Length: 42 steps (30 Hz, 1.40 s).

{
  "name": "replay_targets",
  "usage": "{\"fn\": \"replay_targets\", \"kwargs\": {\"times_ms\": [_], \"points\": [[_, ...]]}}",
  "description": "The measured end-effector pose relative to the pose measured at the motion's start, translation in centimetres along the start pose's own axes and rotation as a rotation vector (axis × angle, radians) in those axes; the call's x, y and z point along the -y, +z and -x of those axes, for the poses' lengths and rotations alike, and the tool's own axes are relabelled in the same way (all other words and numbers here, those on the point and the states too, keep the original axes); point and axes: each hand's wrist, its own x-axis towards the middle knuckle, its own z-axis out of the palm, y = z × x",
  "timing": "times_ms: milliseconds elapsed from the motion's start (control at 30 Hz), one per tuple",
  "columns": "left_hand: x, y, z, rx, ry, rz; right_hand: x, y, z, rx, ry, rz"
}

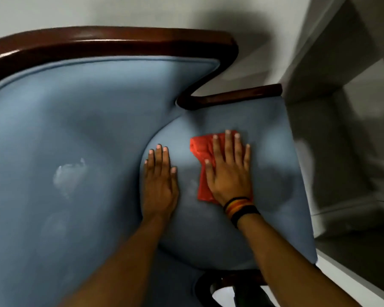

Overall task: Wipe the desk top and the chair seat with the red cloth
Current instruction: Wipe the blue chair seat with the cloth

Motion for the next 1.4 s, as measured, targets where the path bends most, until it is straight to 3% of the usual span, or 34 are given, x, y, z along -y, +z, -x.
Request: {"fn": "replay_targets", "kwargs": {"times_ms": [100, 200, 300, 367, 467, 533, 633, 733, 800, 867, 967, 1033, 1167, 1400], "points": [[0.3, 0.4, -0.1, -0.008, -0.005, 0.065, 3.2, 0.6, -1.7, 0.021, -0.098, -0.001], [-0.1, 0.0, 0.1, 0.005, 0.007, 0.089, 0.4, 0.2, 5.3, 0.128, -0.294, 0.074], [-0.5, -0.5, 0.0, 0.013, -0.027, 0.131, -5.2, -2.0, 9.0, 0.13, -0.117, 0.089], [-0.5, -0.4, -0.1, -0.009, -0.025, 0.144, -7.2, -2.9, 5.8, 0.11, 0.076, 0.113], [-0.1, 0.2, 0.0, -0.035, -0.017, 0.132, -4.3, -3.0, -3.2, 0.012, 0.228, 0.057], [0.1, 0.4, -0.1, -0.052, 0.0, 0.123, 0.1, -1.9, -7.0, 0.001, 0.198, 0.036], [-0.1, 0.1, -0.2, -0.024, 0.018, 0.136, 5.2, -0.4, -5.7, 0.062, -0.038, 0.045], [-0.5, -1.2, -0.2, -0.039, -0.026, 0.235, 4.5, -0.9, -2.3, 0.142, -0.217, -0.025], [-1.5, -2.4, -0.5, -0.14, -0.027, 0.305, 1.6, -2.3, -1.9, 0.106, -0.161, -0.102], [-4.3, -2.8, -1.8, -0.208, 0.104, 0.308, -2.0, -3.4, -2.1, 0.047, -0.006, -0.128], [-9.5, -1.1, -4.9, -0.087, 0.277, 0.206, -5.4, -3.1, -2.1, 0.054, 0.062, 0.009], [-10.6, 0.5, -5.9, -0.024, 0.205, 0.106, -5.8, -2.0, -2.0, 0.025, 0.036, 0.059], [-8.0, 1.8, -4.0, -0.111, 0.062, 0.053, -6.2, -0.9, -1.8, -0.029, 0.012, 0.062], [-7.6, 1.0, 5.2, -0.136, -0.598, 0.043, -5.4, -1.8, -1.5, -0.002, 0.005, 0.09]]}}
